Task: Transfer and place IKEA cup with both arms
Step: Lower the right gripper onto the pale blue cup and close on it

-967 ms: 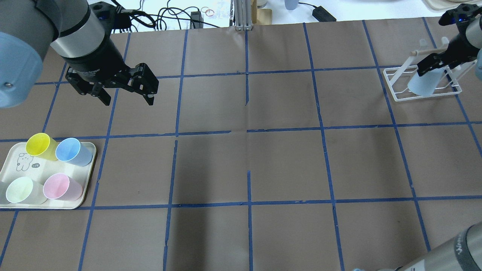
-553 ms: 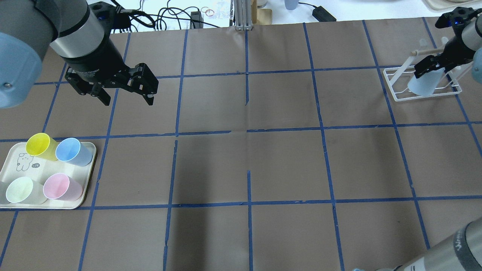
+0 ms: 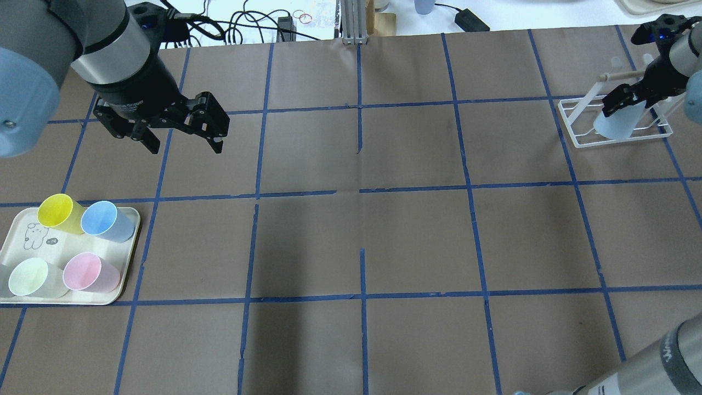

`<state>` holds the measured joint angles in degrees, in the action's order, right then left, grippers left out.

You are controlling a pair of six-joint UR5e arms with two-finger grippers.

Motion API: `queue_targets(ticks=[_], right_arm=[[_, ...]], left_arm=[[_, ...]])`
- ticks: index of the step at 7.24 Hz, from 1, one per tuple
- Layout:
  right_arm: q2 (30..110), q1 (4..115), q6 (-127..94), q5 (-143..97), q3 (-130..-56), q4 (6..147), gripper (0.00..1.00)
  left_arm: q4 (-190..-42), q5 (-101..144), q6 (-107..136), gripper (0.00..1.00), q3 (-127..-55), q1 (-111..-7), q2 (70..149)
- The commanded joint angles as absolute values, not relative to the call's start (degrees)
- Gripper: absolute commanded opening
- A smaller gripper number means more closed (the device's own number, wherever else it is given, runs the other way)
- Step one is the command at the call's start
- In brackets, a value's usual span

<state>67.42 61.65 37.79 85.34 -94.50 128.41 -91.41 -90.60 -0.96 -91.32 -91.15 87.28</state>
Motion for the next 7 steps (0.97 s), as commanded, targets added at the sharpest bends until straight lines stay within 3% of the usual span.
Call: queue_targets(ticks=[1, 3, 4, 7], right_arm=[[67.6, 61.6, 37.8, 85.5, -94.5, 128.4, 0.40], [68.5, 61.6, 37.8, 86.0, -94.4, 128.3, 0.11], [68.9, 61.6, 37.8, 86.2, -94.1, 128.1, 0.06], [74.2, 61.7, 38.0, 86.5, -94.0, 126.1, 0.06]], left_arm=[[-91.4, -90.5, -1.0, 1.00, -91.3, -91.1, 87.3], [-91.4, -90.3, -0.5, 1.00, -91.2, -91.1, 87.2], [-91.4, -90.2, -0.4, 1.00, -91.2, -91.2, 87.1], [-91.5, -85.6, -0.4, 1.00, -91.1, -91.1, 87.0]])
